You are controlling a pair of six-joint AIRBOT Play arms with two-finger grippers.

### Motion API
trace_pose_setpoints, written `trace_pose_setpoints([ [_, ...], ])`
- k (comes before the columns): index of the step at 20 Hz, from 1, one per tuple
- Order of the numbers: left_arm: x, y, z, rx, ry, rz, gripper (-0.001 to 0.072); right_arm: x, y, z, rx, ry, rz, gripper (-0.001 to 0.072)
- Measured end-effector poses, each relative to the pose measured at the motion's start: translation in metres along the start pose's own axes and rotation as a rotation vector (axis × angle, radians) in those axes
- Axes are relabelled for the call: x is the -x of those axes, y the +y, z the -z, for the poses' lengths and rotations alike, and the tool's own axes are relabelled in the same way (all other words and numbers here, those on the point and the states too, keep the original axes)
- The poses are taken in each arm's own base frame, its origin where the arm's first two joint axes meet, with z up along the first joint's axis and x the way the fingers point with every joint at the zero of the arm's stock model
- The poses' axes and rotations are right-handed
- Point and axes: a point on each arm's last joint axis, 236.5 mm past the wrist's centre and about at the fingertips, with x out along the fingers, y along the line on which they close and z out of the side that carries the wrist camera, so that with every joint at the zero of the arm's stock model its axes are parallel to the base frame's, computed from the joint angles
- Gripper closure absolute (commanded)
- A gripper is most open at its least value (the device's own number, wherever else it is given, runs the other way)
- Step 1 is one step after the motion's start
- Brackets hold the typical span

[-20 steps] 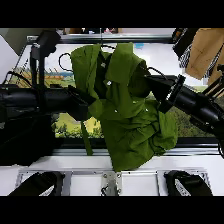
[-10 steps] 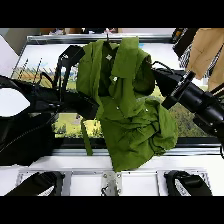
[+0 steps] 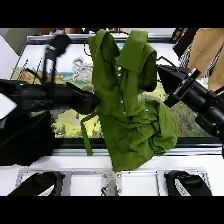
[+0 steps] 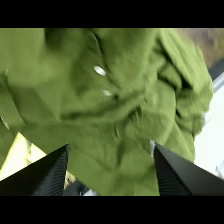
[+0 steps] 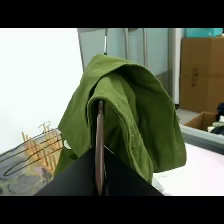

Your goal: Fold the clothes and pants, and hang the long-sleeved shirts on hangers.

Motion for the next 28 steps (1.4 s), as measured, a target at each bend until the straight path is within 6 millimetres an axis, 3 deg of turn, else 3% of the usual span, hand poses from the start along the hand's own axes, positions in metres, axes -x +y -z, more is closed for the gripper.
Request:
trace_pose_setpoints([
  [2,0.014,0.008,-0.009,0.012,-0.053,-0.021,0.0171,0.004,-0.005,-0.007,0.023,-0.015,0.028,0.0709],
  [3,0.018,0.011,-0.011,0.018,-0.069,-0.029,0.0281,0.006,-0.009,-0.011,0.044,-0.024,0.048,0.0709],
  [5,0.023,0.016,-0.015,0.026,-0.088,-0.042,0.0676,0.013,-0.014,-0.021,0.093,-0.046,0.081,0.0709],
  [9,0.020,0.021,-0.016,0.037,-0.086,-0.047,0.0693,0.037,-0.034,-0.051,0.200,-0.111,0.205,0.0709],
  [12,0.011,0.024,-0.015,0.047,-0.065,-0.048,0.0694,0.069,-0.059,-0.082,0.302,-0.167,0.373,0.0709],
  [19,-0.004,0.030,-0.012,0.045,-0.031,-0.053,0.0693,0.177,-0.119,-0.141,0.520,-0.233,0.891,0.0709],
  [24,-0.006,0.032,-0.012,0.017,-0.030,-0.058,0.0694,0.256,-0.134,-0.171,0.623,-0.263,1.225,0.0709],
  [28,-0.006,0.033,-0.012,-0.003,-0.030,-0.062,0.0694,0.306,-0.138,-0.189,0.663,-0.291,1.440,0.0709],
])
